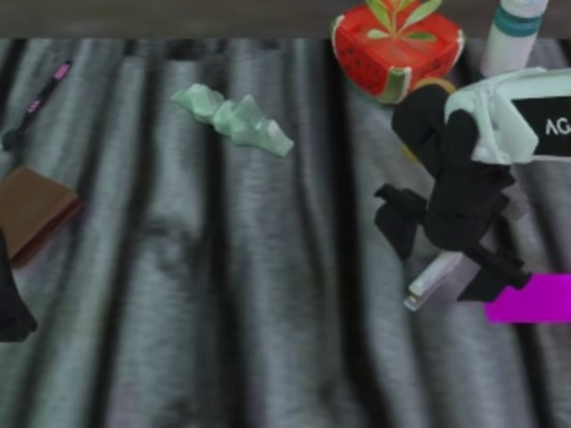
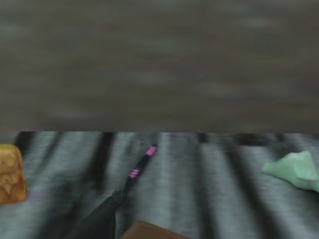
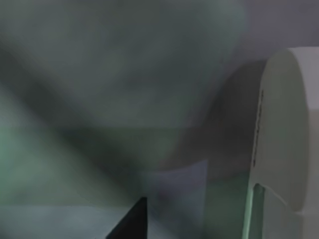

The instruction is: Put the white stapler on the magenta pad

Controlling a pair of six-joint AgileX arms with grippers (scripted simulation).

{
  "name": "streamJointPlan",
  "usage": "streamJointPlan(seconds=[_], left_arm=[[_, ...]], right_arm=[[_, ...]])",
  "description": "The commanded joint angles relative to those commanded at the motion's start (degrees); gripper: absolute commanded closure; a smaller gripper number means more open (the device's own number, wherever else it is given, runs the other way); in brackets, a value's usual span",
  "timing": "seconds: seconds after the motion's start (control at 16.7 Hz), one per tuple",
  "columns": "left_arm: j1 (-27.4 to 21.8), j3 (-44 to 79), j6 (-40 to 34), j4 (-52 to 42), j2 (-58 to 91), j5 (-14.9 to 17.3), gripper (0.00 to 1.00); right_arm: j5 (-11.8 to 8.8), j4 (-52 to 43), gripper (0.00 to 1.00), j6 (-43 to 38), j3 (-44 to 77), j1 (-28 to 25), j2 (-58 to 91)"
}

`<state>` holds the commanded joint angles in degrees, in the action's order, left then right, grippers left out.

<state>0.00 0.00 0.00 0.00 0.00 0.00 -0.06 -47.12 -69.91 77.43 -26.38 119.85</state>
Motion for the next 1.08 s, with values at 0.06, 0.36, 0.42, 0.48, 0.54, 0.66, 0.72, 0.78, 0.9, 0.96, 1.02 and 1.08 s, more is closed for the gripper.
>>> streamJointPlan(seconds=[0.06, 0.36, 0.42, 0.48, 0.54, 0.66, 0.72, 0.78, 0.9, 0.96, 1.02, 1.08], left_arm=[[0.00, 0.00, 0.00, 0.00, 0.00, 0.00, 0.00], [0.00, 0.00, 0.00, 0.00, 0.00, 0.00, 0.00], [0.00, 0.00, 0.00, 0.00, 0.00, 0.00, 0.00], [0.00, 0.00, 0.00, 0.00, 0.00, 0.00, 0.00], [0.00, 0.00, 0.00, 0.00, 0.00, 0.00, 0.00], [0.00, 0.00, 0.00, 0.00, 0.00, 0.00, 0.00], [0.00, 0.00, 0.00, 0.00, 0.00, 0.00, 0.00], [0.00, 0.00, 0.00, 0.00, 0.00, 0.00, 0.00], [0.00, 0.00, 0.00, 0.00, 0.00, 0.00, 0.00], [0.00, 0.00, 0.00, 0.00, 0.00, 0.00, 0.00], [0.00, 0.00, 0.00, 0.00, 0.00, 0.00, 0.00], [0.00, 0.00, 0.00, 0.00, 0.00, 0.00, 0.00]], right_arm=[[0.00, 0.00, 0.45, 0.00, 0.00, 0.00, 0.00], [0.00, 0.00, 0.83, 0.00, 0.00, 0.00, 0.00], [0.00, 0.00, 0.90, 0.00, 0.00, 0.00, 0.00], [0.00, 0.00, 0.98, 0.00, 0.00, 0.00, 0.00], [0.00, 0.00, 1.00, 0.00, 0.00, 0.00, 0.00], [0.00, 0.00, 1.00, 0.00, 0.00, 0.00, 0.00], [0.00, 0.00, 1.00, 0.00, 0.00, 0.00, 0.00], [0.00, 0.00, 1.00, 0.00, 0.00, 0.00, 0.00], [0.00, 0.00, 1.00, 0.00, 0.00, 0.00, 0.00], [0.00, 0.00, 1.00, 0.00, 0.00, 0.00, 0.00], [-0.01, 0.01, 1.00, -0.06, 0.01, 0.12, -0.04], [-0.01, -0.17, 1.00, -0.09, 0.16, 0.12, -0.08]])
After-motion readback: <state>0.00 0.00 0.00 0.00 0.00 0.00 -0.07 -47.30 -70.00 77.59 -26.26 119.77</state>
